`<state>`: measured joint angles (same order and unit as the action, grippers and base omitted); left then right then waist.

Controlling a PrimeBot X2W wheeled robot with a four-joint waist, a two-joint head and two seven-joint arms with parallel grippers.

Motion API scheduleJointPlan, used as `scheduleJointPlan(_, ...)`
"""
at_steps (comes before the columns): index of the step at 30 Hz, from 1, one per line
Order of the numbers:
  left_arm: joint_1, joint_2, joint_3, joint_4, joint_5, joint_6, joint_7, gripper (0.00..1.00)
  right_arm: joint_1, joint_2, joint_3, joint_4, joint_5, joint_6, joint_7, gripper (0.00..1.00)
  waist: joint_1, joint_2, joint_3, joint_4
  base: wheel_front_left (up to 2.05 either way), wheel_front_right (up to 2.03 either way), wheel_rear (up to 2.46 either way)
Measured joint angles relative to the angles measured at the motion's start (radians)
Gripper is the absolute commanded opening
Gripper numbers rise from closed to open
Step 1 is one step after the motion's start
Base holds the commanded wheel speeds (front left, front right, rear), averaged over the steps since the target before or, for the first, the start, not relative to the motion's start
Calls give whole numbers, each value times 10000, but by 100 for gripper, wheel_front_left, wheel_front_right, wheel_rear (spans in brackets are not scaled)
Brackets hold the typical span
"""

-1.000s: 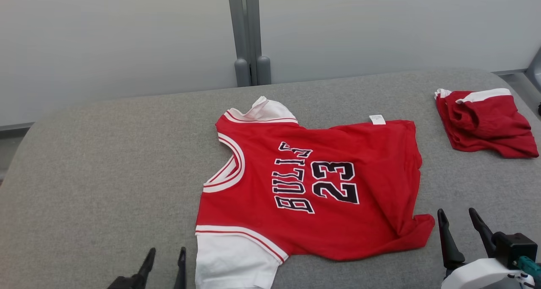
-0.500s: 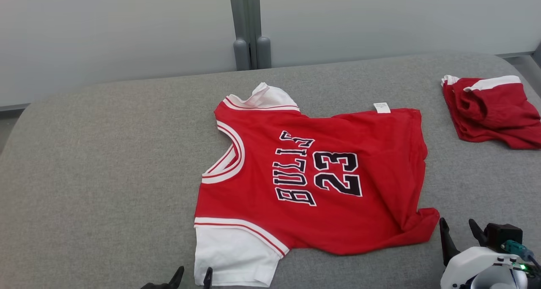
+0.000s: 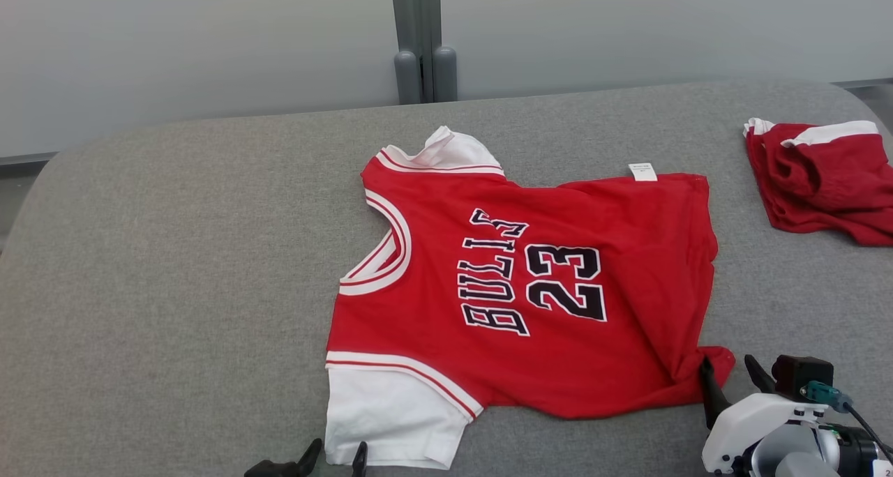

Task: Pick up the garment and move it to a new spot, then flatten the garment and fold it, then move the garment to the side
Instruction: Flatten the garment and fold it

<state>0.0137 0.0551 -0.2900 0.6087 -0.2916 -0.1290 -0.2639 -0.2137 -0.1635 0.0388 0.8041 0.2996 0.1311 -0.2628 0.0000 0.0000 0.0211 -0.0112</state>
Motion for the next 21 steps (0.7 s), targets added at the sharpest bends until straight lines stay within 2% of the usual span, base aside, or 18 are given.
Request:
scheduleJointPlan(4,-121,-2,-182,155,-142,0,0,100,-209,65,-19,617,50,0,0,100,0,0,8,35,0,0,0)
scheduleJointPlan(5,-157,-4,-311,222,-234,0,0,100,-280,88,-19,792,100,0,2,85,0,0,19,39,0,0,0)
scheduleJointPlan(6,-186,-8,-407,293,-290,0,0,100,-330,109,-8,905,151,0,0,79,0,0,25,42,0,0,0)
scheduleJointPlan(7,-228,-21,-500,370,-343,0,0,100,-395,140,-6,1047,178,0,0,47,0,0,28,45,0,0,0)
scheduleJointPlan(8,-279,-25,-604,470,-437,0,0,97,-473,157,0,1195,255,0,-2,38,0,0,37,44,0,0,0)
scheduleJointPlan(9,-343,-25,-732,568,-591,0,-2,43,-560,178,6,1323,360,0,-4,21,0,0,50,39,0,0,0)
scheduleJointPlan(10,-407,-25,-802,631,-690,0,-8,29,-632,192,12,1390,453,0,-4,10,0,0,65,35,0,0,0)
scheduleJointPlan(11,-503,-25,-907,704,-746,0,-10,0,-717,213,46,1459,525,0,-4,0,-1,0,85,34,0,0,0)
scheduleJointPlan(16,-809,-35,-1231,757,-1055,0,-2,0,-825,182,353,1254,744,0,0,0,0,0,103,78,0,0,0)
scheduleJointPlan(21,-689,-12,-986,-186,-1369,0,-2,0,-206,-46,430,-280,1068,0,0,0,0,0,-77,121,0,0,0)
